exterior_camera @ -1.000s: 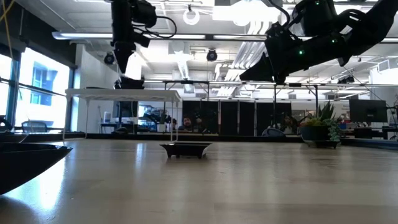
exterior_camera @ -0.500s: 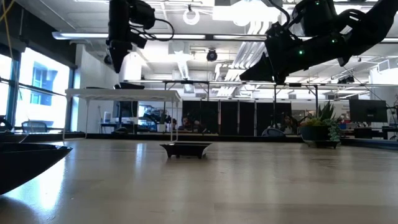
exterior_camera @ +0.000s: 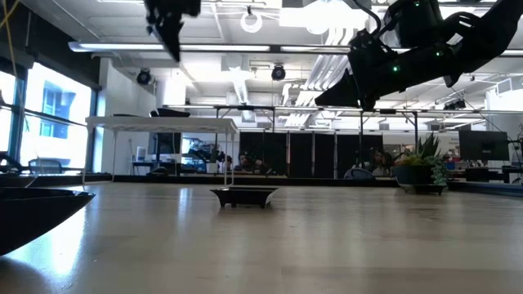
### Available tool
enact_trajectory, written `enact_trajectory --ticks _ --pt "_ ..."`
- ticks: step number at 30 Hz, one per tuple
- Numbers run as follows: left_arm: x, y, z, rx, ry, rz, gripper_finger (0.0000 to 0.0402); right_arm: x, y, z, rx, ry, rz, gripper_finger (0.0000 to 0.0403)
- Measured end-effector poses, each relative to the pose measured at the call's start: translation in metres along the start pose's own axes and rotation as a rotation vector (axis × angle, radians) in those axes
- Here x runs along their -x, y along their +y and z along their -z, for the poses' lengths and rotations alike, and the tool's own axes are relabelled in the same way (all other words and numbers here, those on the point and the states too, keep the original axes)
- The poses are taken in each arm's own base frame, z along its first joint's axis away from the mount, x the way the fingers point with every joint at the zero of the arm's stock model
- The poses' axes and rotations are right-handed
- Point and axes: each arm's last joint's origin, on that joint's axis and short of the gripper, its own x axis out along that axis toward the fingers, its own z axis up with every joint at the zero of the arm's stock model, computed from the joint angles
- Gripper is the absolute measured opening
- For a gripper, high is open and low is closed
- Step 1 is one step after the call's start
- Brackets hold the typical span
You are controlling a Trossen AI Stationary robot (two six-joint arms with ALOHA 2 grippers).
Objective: Pick & Place Mini shaped plates
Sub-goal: Stack the black leaf-shaped plate on top of the black leaf-shaped plate on the shelf
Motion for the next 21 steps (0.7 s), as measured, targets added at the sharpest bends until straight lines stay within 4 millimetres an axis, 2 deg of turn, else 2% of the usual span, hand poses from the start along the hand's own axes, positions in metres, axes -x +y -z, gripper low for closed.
enact_trajectory --ticks 3,7,13,21 --pt "0.007 -0.024 -0.001 -0.042 -0.126 0.031 0.0012 0.000 0.000 0.000 0.000 0.000 0.000 0.0002" --pt "-0.001 -0.055 0.009 -0.107 -0.222 0.076 0.0002 0.000 0.000 0.000 0.000 0.000 0.000 0.0004" --pt "-0.036 -0.097 0.038 -0.161 -0.319 0.181 0.0001 0.000 0.000 0.000 0.000 0.000 0.000 0.0003" --pt "-0.088 -0.141 0.070 -0.255 -0.316 0.462 0.0001 0.000 0.000 0.000 0.000 0.000 0.000 0.0006"
